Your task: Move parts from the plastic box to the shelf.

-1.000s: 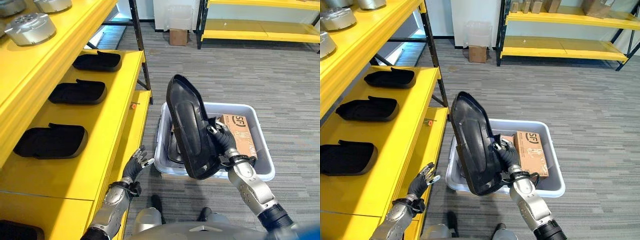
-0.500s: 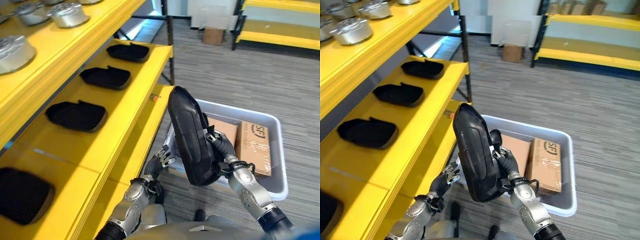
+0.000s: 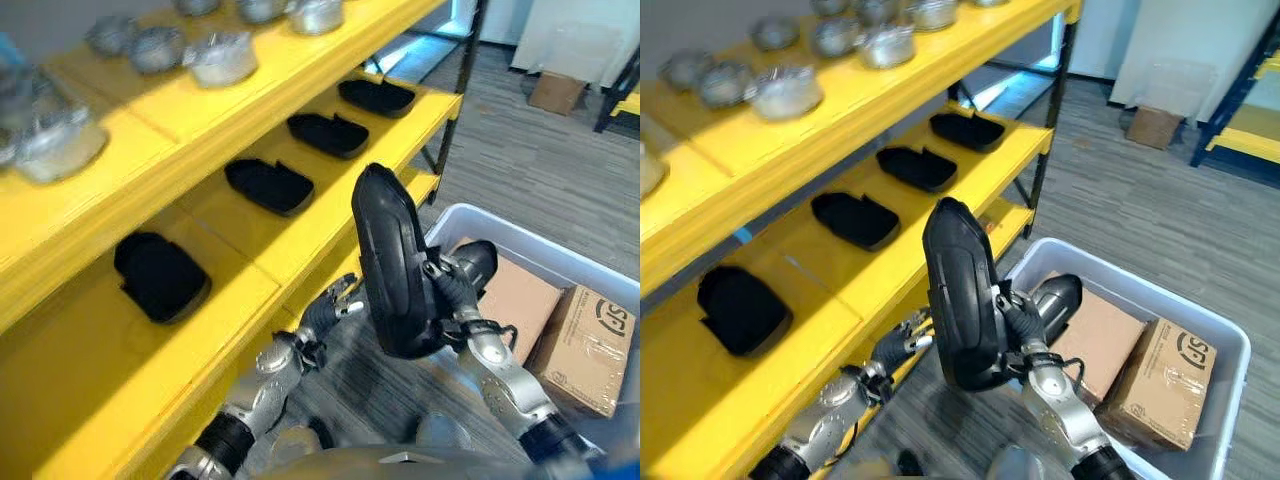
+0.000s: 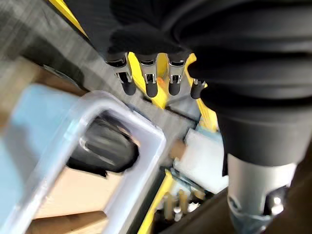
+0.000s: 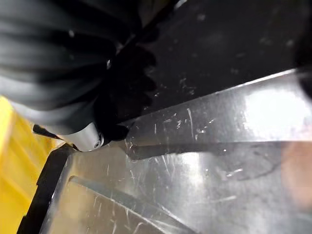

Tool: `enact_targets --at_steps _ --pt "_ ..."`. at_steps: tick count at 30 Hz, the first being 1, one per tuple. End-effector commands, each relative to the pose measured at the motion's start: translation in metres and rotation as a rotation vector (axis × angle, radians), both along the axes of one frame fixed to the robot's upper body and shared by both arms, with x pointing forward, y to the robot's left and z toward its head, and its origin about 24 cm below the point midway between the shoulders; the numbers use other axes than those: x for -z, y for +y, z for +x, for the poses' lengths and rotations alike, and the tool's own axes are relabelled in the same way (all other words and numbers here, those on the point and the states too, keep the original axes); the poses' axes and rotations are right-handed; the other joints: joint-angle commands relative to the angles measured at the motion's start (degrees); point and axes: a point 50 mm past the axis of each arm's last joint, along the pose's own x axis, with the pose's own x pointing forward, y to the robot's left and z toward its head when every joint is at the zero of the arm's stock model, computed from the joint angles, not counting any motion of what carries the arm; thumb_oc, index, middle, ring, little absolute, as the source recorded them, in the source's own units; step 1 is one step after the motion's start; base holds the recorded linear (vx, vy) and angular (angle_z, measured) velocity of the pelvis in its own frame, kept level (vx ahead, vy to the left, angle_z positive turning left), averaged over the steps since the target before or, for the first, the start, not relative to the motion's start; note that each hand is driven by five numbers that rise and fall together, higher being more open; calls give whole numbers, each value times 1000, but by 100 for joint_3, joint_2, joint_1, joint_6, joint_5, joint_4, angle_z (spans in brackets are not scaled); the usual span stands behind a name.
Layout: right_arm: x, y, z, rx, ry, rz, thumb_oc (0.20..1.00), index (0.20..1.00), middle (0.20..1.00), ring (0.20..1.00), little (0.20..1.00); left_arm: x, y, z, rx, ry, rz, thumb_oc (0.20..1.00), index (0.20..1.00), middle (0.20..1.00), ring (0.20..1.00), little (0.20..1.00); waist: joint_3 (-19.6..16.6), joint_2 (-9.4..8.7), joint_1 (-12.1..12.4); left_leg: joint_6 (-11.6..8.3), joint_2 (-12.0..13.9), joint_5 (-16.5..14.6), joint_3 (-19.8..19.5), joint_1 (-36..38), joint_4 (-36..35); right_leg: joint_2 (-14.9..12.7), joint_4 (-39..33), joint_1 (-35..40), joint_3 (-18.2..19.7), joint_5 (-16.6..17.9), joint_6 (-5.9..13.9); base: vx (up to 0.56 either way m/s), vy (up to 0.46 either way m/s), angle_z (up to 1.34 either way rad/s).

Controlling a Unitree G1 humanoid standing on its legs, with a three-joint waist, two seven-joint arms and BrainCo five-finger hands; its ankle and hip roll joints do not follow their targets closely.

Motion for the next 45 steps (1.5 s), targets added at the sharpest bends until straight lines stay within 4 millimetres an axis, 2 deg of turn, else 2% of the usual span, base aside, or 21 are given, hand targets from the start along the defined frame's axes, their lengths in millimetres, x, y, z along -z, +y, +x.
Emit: enact_targets --at_steps 1,4,9,11,12,16,20,21,23,25,26,28,29,32,33,35,38,45 --pt "-38 5 9 -26 -188 89 200 200 200 200 200 -9 -4 -5 -5 -66 -26 1000 1000 1000 1000 1000 -91 202 38 -505 453 410 -151 541 -77 227 -201 683 -8 -235 538 -87 341 45" --pt "-39 7 6 -42 -182 94 200 200 200 200 200 -7 -1 -7 -32 -58 -5 1000 1000 1000 1000 1000 -26 271 63 -504 405 472 -166 509 -452 155 -215 793 7 -207 643 -109 373 48" --pt "-38 15 1 -97 -172 89 200 200 200 200 200 1 12 -18 -87 -50 73 1000 1000 1000 1000 1000 53 231 262 -450 175 406 -352 524 -978 50 -625 1063 18 92 842 -126 328 42" --pt "-40 17 0 -121 -179 73 200 200 200 200 200 3 19 -24 -95 -60 101 1000 1000 1000 1000 1000 82 192 418 -447 50 454 -426 532 -1183 10 -927 1183 -46 313 960 -149 308 23" --pt "-40 17 0 -121 -179 73 200 200 200 200 200 3 19 -24 -95 -60 101 1000 1000 1000 1000 1000 82 192 418 -447 50 454 -426 532 -1183 10 -927 1183 -46 313 960 -138 292 19" --pt "-43 16 -1 -127 -196 56 200 200 200 200 200 -3 28 -27 -117 -80 67 1000 1000 1000 1000 1000 104 158 600 -399 -202 519 -566 579 -1507 -45 -1454 1350 -76 715 1191 -111 230 20" --pt "-46 25 -2 -179 -211 51 200 200 200 200 200 -2 31 -29 -113 -62 44 1000 1000 1000 1000 1000 142 155 754 -313 -462 499 -618 666 -1762 -346 -1599 1234 -184 1153 1447 -127 253 23" --pt "-47 28 -1 -183 -215 53 200 200 200 200 200 -2 34 -26 -115 -67 46 1000 1000 1000 1000 1000 159 136 840 -230 -594 406 -644 643 -1794 -485 -1636 1171 -280 1329 1538 -160 279 13" --pt "-48 28 -1 -174 -216 58 200 200 200 200 200 -1 38 -24 -120 -60 62 1000 1000 1000 1000 1000 160 144 836 -98 -754 320 -761 588 -1814 -574 -1422 1046 -100 1344 1550 -114 241 17" --pt "-47 27 -1 -158 -211 72 200 200 200 200 200 -1 41 -21 -105 -54 63 1000 1000 1000 1000 1000 139 133 780 72 -910 257 -964 507 -1825 -624 -1053 936 315 1283 1525 -69 162 62" --pt "-47 25 -2 -145 -216 81 200 200 200 200 200 0 44 -21 -93 -52 80 1000 1000 1000 1000 1000 137 116 703 204 -970 311 -1026 422 -1829 -539 -871 807 583 1324 1415 -55 100 83" --pt "-47 22 -3 -125 -225 70 200 200 200 200 200 2 47 -22 -88 -44 85 1000 1000 1000 1000 1000 127 107 598 280 -999 275 -1174 411 -1829 -346 -582 719 985 1199 1377 29 56 97" --pt "-47 16 -4 -87 -214 40 200 200 200 200 200 5 47 -25 -121 -7 16 1000 1000 1000 1000 1000 108 66 532 249 -993 266 -1156 488 -1829 246 -676 838 963 760 1242 108 36 99" --pt "-45 18 -4 -106 -193 56 200 200 200 200 200 4 36 -25 -109 -1 -49 1000 1000 1000 1000 1000 98 -17 522 158 -1141 223 -1121 593 -1829 774 -1119 1038 788 667 1057 119 -16 10" --pt "-44 17 -3 -114 -204 43 200 200 200 200 200 1 25 -25 -67 -12 -86 1000 1000 1000 1000 1000 56 -40 432 117 -1253 243 -1308 540 -1829 1063 -1445 1134 1054 611 920 184 -95 -40" --pt "-41 12 -2 -128 -218 17 200 200 200 200 200 5 19 -22 -86 17 -109 1000 1000 1000 1000 1000 -32 -77 320 70 -1277 248 -1474 453 -1778 1159 -1800 1222 1352 637 840 201 -143 22" --pt "-40 7 -5 -134 -217 -4 200 200 200 200 200 7 15 -25 -63 21 -103 1000 1000 1000 1000 1000 -81 -56 242 7 -1259 225 -1493 448 -1714 1145 -2045 1293 1443 731 839 152 -114 26" --pt "-33 2 -13 -104 -204 6 200 200 200 200 200 12 27 -35 -54 50 -69 1000 1000 1000 1000 1000 -84 85 136 -11 -1366 57 -1466 348 -1474 1048 -2178 1211 1526 800 884 44 -119 9"
